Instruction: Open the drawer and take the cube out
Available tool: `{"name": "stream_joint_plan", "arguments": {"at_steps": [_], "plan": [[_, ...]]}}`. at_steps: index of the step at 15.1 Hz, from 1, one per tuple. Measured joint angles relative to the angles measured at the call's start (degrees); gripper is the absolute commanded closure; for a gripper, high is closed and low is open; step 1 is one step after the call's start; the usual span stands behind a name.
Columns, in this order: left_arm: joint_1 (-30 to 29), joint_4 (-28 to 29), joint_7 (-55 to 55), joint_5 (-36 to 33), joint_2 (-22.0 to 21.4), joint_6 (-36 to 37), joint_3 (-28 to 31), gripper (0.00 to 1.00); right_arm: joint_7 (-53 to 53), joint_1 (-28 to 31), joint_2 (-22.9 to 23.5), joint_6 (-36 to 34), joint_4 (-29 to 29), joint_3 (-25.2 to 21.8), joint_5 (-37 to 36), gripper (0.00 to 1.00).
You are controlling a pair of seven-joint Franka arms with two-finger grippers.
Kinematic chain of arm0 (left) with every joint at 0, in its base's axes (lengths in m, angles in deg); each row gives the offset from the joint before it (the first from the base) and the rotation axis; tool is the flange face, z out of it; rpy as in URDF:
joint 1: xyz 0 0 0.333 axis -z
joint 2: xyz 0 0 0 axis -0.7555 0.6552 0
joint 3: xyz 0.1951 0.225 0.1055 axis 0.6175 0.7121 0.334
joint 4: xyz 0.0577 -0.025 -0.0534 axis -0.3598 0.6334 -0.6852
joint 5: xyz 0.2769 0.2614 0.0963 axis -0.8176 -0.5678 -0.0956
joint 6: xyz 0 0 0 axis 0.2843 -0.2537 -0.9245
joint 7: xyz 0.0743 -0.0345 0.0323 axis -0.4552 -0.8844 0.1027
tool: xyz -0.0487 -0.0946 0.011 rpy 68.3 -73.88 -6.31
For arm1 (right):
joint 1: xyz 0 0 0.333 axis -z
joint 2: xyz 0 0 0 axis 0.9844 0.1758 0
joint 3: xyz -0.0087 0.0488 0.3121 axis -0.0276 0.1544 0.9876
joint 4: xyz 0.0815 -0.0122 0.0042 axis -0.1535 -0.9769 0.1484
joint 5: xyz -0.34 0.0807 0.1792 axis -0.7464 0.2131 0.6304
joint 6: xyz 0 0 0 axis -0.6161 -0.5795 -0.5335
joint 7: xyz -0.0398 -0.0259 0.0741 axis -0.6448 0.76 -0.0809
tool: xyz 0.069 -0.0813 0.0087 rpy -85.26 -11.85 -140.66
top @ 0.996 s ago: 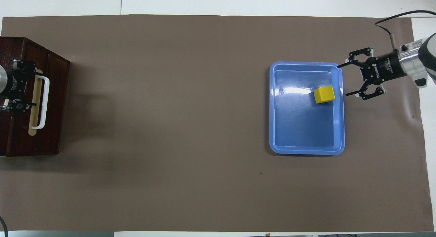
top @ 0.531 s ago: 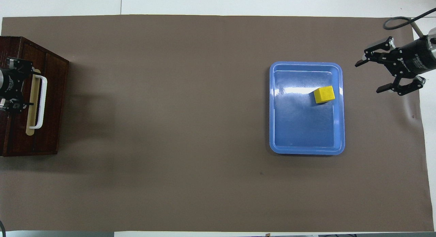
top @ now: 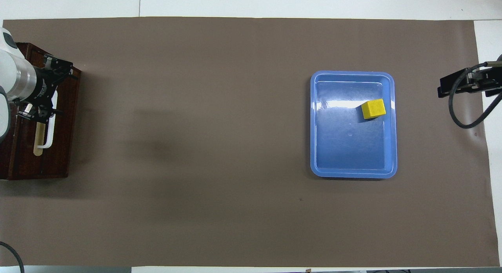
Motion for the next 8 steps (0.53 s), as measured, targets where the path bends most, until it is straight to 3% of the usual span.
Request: {"name": "stream_joint_plan", "arguments": {"at_steps": [3, 8], "plan": [[2.38, -1.59, 7.17, 0.00, -1.78, 3.47, -0.22, 0.00, 8.10, 0.01, -1.62, -2.07, -0.01, -0.22, -0.55, 0.00], [1.93, -7.06, 28.38, 0.13, -2.52, 11.45, 0.89, 0.00, 9.36, 1.40, -3.04, -9.82, -0.91, -0.08, -0.56, 0.00]]}}
